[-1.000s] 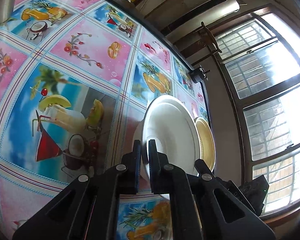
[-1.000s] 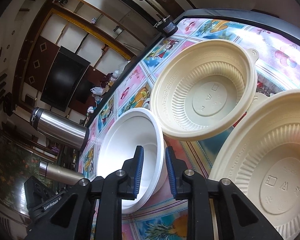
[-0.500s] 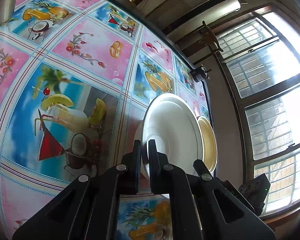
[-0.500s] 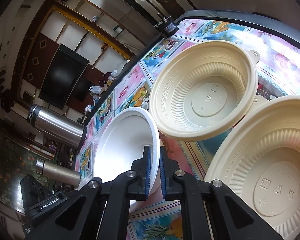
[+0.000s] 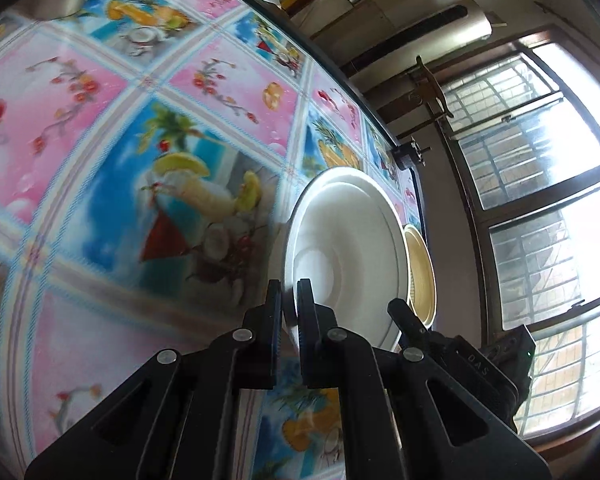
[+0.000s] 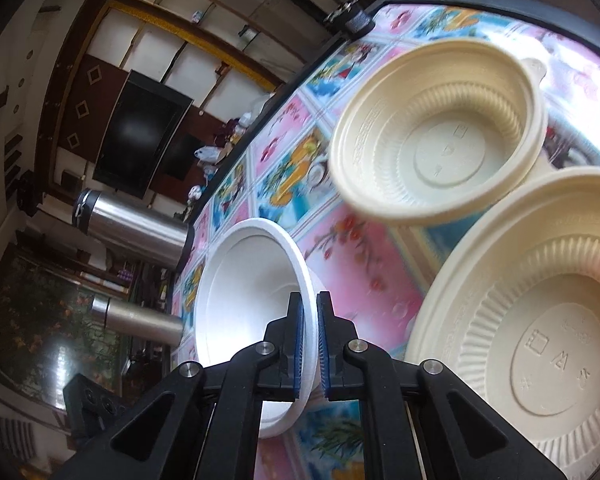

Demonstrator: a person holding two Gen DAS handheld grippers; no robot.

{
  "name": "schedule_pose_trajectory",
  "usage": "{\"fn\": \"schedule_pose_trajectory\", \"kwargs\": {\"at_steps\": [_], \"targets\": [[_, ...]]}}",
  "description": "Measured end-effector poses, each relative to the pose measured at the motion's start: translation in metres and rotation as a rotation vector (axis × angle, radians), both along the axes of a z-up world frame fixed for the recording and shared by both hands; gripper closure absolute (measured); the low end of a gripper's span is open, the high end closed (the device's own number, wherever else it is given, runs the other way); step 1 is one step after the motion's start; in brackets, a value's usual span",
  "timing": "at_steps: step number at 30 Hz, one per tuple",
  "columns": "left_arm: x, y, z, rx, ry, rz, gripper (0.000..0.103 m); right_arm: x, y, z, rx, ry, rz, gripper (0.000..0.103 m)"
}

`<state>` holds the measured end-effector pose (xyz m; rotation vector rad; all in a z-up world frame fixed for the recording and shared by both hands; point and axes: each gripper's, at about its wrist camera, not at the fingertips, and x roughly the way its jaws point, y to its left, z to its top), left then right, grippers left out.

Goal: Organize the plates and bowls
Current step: 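Lift the white bowl and carry it over the red plate stack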

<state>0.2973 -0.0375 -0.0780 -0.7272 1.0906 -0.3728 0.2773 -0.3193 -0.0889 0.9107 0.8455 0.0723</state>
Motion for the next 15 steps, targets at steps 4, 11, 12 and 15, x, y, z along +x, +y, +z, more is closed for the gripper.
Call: {"fn": "schedule_pose_trajectory", "kwargs": {"at_steps": [4,11,12,15], "targets": [[-0.033,0.021,-0.001,0.032,-0.008,0.054,0.097,-0.006,0.023,0.003,0.0,0.009,0.076,0.095],[-0.087,0.064,0.002,0.064,0.016,0.117,0.096,-0.031,0.078,0.017,-0.09,-0.001,0.228,0.095],[-0.094,0.068,0.003,0.071,0.017,0.12,0.095,-0.037,0.085,0.018,-0.11,-0.005,0.248,0.095],[-0.12,0.078,0.005,0.093,0.028,0.127,0.095,-0.062,0.101,0.019,-0.161,-0.02,0.278,0.096]]}}
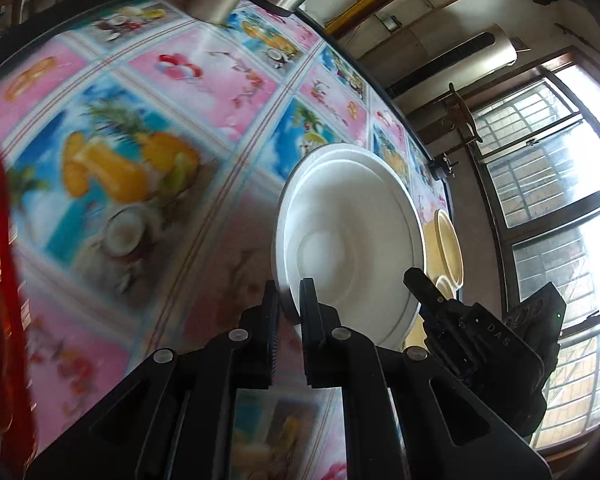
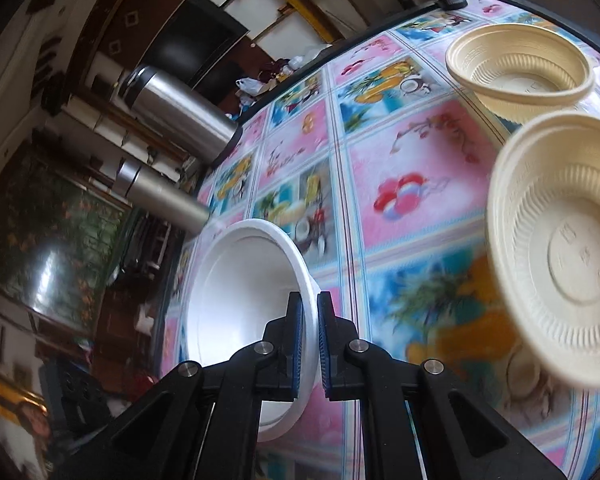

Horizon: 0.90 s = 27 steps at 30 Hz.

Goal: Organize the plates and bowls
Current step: 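Lift the white bowl and carry it over the red plate stack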

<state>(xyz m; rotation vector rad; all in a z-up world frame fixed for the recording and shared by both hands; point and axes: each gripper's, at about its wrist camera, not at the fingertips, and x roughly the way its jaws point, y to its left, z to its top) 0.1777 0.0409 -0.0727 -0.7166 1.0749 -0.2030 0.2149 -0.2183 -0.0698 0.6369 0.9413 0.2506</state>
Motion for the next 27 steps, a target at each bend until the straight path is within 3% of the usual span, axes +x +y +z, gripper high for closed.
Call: {"fn": "schedule_pose_trajectory", "kwargs": {"at_steps": [3,9,14,27], "targets": [[-0.018,0.0,0.0,0.019,0.009,-0.02,0.096,-0.034,0.001,-0.008,-0.006,-0.013,-0.014,0.096],[-0.055,-0.013,0.004,0.042,0.007,-0.101,0.096,-0.095,-0.025,-0.028,0.12,0.009,-0.054,0.096],[-0.078,-0.024,0.01,0.059,-0.009,-0.148,0.096,-0.123,-0.033,-0.021,0.094,0.016,-0.057,0.096],[-0.123,-0.016,-0.001,0.05,-0.011,-0.163,0.095,-0.165,-0.021,-0.004,0.023,0.004,-0.03,0.096]]}}
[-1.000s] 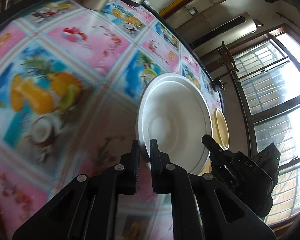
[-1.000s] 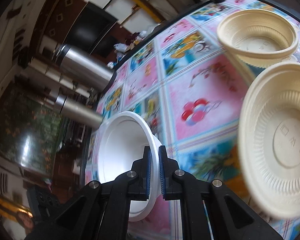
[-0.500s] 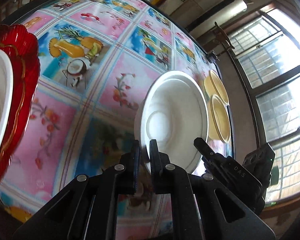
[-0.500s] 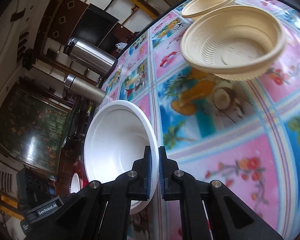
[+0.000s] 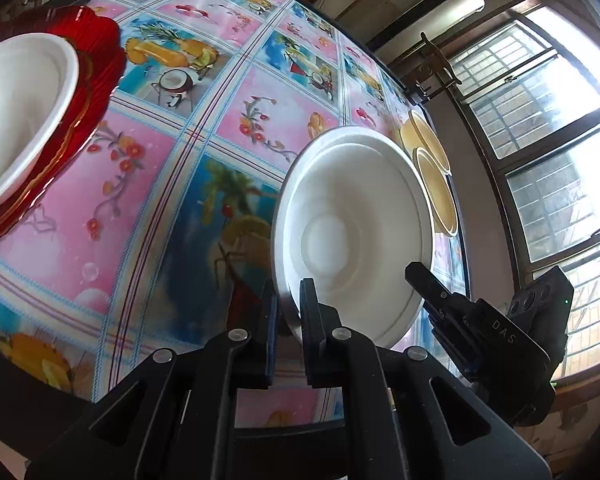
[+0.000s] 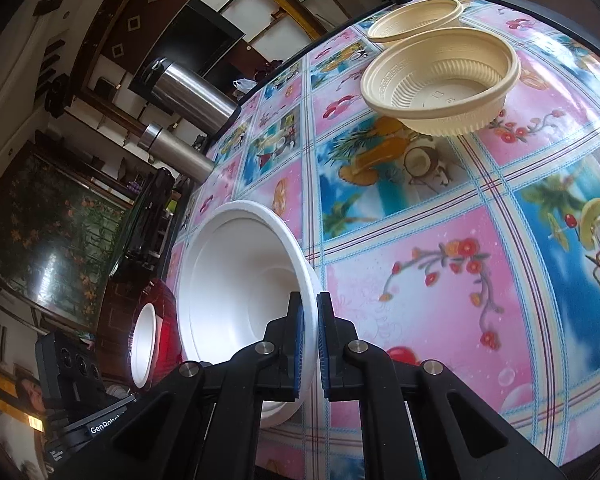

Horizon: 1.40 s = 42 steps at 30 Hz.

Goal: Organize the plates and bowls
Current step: 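Lift the white bowl and carry it over the red plate stack, then lower the white bowl onto the stacked plates and open both grippers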

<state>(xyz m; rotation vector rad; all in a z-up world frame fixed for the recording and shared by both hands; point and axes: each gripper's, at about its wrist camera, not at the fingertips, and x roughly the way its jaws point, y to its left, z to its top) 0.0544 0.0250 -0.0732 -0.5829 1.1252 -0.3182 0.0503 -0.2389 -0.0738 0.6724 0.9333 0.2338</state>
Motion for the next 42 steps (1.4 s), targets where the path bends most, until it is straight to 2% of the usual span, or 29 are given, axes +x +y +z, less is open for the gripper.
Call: {"fn": "schedule_pose_trajectory", "kwargs": {"at_steps": [9,14,19,24,29,42], "targets": [[-0.025,0.037,0.029,-0.01,-0.099,0.051,0.095,-0.011,0.044,0.038,-0.01,-0.08,0.061,0.096],[-0.042,0.075,0.049,-0.008,-0.174,0.128,0.094,-0.006,0.09,0.063,-0.022,-0.129,0.137,0.096],[-0.058,0.115,0.064,0.012,-0.235,0.221,0.095,0.005,0.14,0.074,-0.03,-0.147,0.216,0.096],[-0.064,0.143,0.066,0.041,-0.253,0.285,0.095,0.017,0.18,0.07,-0.03,-0.132,0.269,0.096],[-0.065,0.163,0.054,0.052,-0.235,0.326,0.094,0.024,0.211,0.06,-0.048,-0.105,0.306,0.096],[-0.057,0.192,0.031,0.041,-0.172,0.393,0.095,0.042,0.251,0.032,-0.094,-0.044,0.354,0.095]]}}
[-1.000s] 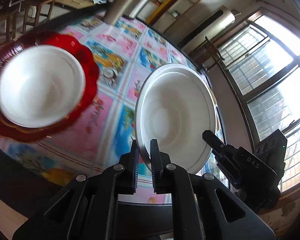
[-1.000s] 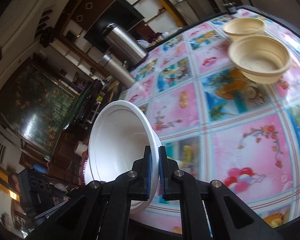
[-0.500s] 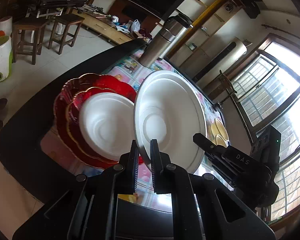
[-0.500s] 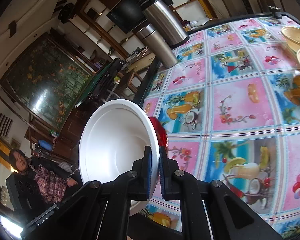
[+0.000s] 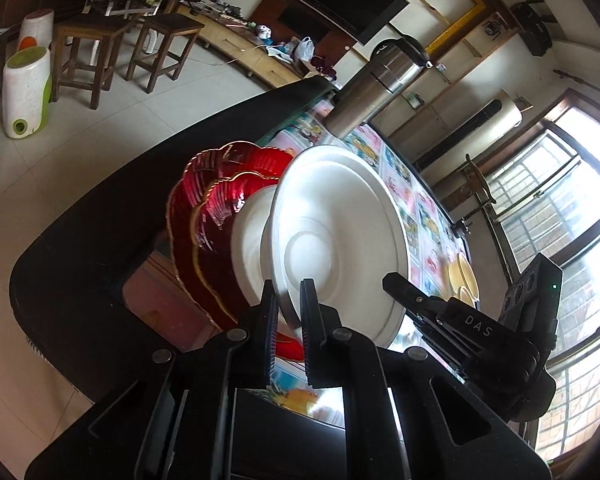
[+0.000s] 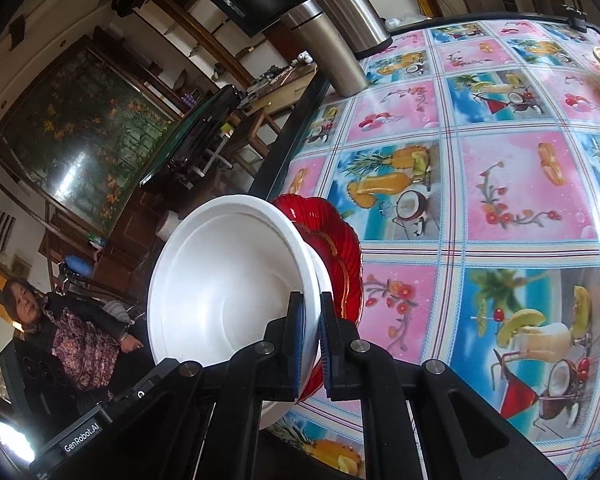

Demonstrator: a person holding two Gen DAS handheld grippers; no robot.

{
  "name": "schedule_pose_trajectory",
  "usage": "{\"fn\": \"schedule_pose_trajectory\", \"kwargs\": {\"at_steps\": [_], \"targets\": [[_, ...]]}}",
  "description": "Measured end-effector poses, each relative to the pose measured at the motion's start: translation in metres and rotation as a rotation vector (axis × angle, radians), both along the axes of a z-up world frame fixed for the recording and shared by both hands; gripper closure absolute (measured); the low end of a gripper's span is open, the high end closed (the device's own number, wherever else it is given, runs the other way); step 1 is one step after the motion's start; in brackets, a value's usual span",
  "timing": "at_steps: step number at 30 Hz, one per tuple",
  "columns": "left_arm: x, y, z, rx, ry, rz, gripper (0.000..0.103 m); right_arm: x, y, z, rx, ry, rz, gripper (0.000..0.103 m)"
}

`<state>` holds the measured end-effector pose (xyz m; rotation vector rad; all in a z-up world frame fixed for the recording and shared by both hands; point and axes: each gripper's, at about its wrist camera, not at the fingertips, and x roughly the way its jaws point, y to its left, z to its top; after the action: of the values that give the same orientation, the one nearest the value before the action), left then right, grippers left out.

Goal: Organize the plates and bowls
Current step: 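Lower the white bowl onto the stacked plates and open both grippers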

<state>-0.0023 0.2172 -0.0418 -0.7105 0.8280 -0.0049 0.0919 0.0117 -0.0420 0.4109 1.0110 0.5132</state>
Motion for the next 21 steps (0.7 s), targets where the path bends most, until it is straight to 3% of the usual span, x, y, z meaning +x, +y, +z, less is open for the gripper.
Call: {"fn": "schedule_pose_trajectory", "kwargs": {"at_steps": [9,11,13,16,21], "targets": [[0.002,0.007,-0.007,-0.016,0.031,0.007,0.095,0.006,0.012,-0.012,-0.014,0.031,0.011,0.095],[0.002,0.009,-0.008,-0.021,0.037,0.005,0.09,0.005,0.014,-0.012,-0.027,0.02,0.01,0.095],[0.003,0.013,-0.009,-0.021,0.046,0.015,0.075,0.006,0.015,-0.013,-0.046,0.011,0.004,0.095],[0.0,0.019,-0.008,-0.016,0.05,0.032,0.061,0.007,0.015,-0.015,-0.044,0.018,0.001,0.094],[-0.012,0.027,0.004,0.043,0.028,0.08,0.059,0.007,0.015,-0.014,-0.037,0.011,0.001,0.09]]}}
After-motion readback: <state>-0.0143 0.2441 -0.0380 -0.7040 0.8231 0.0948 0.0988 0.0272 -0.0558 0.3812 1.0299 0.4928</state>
